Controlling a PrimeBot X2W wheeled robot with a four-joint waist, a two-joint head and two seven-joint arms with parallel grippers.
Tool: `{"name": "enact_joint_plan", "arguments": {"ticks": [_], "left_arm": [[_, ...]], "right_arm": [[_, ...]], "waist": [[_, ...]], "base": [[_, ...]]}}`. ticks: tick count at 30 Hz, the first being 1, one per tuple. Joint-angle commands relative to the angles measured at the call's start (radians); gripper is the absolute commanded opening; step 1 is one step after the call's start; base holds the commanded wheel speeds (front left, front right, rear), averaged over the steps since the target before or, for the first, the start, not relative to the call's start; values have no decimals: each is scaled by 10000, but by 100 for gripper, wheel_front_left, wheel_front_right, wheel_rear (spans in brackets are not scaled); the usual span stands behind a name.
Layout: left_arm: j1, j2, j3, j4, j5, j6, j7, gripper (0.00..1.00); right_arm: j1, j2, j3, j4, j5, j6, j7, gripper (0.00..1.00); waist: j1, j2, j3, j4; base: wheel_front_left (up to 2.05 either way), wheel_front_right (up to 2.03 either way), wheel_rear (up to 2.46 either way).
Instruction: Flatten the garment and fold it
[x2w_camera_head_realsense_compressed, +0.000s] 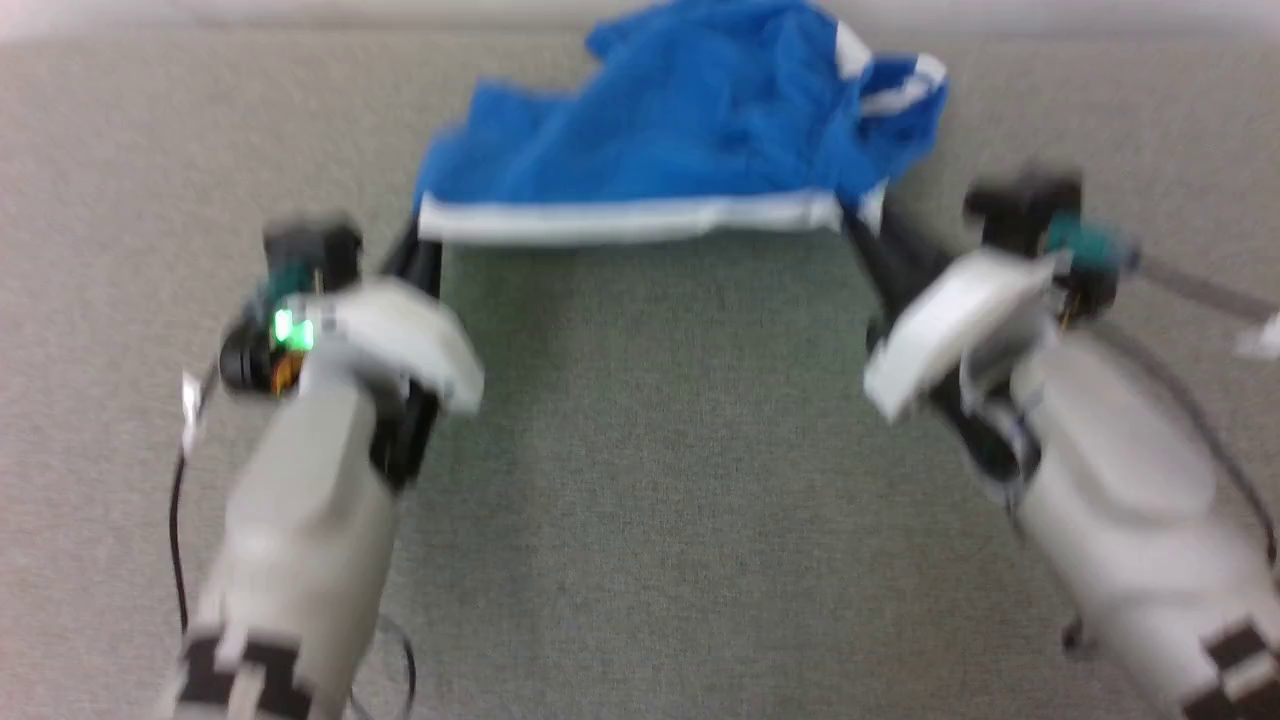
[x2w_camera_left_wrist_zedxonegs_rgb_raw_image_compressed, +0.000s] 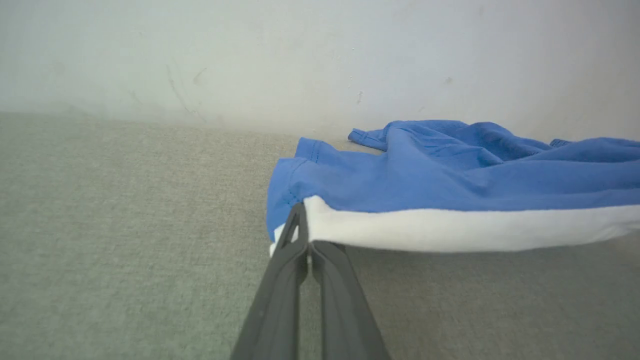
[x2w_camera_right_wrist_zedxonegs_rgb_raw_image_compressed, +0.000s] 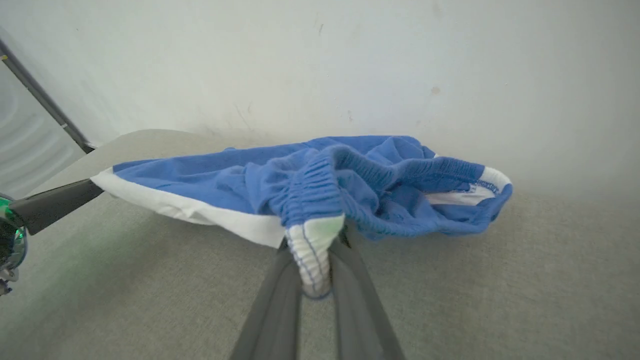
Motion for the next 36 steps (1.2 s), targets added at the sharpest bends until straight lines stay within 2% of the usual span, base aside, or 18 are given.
{"name": "enact_joint_plan", "arguments": {"ticks": [1,7,13,19,25,29,33,36], "left_arm": [[964,181,84,-578,93,9,-46,0],[3567,504,20,-2540,170,316,19,0],[7066,977,-59,-6308,71,1305,1435,0],[10131,1364,-46,-10162,-84,2523,3175,0],[11698,1510,112,-12559,-198,3369,4093,0],[11693,1628,208,-13014,-284,3383,4262,0],[10682,1827,200,-12598,-490,2854,4401,0],[9791,2132,318,-12007,-618,2488,4671,0]], "right_arm": [[756,-212,127,-486,88,-9,-79,0],[3001,-709,98,-2151,-72,-9,307,0],[5817,-935,-925,-4471,-840,-9,1520,0],[8696,-416,-2428,-6932,-1786,-9,2998,0],[10766,475,-3433,-8833,-2438,-9,4213,0],[11164,903,-3678,-9374,-2590,-9,4626,0],[10812,1246,-3950,-9256,-2406,-9,4848,0],[10048,1402,-3981,-8910,-2291,-9,5178,0]], "waist": [[2,-1,-1322,-92],[2,-1,-2366,-174],[2,-1,-3077,-163],[2,-1,-3422,-18],[2,-1,-3406,123],[2,-1,-3300,91],[2,-1,-3022,-60],[2,-1,-2594,-534]], "base": [[0,0,0],[0,0,0],[0,0,0],[0,0,0],[0,0,0],[0,0,0],[0,0,0],[0,0,0]]}}
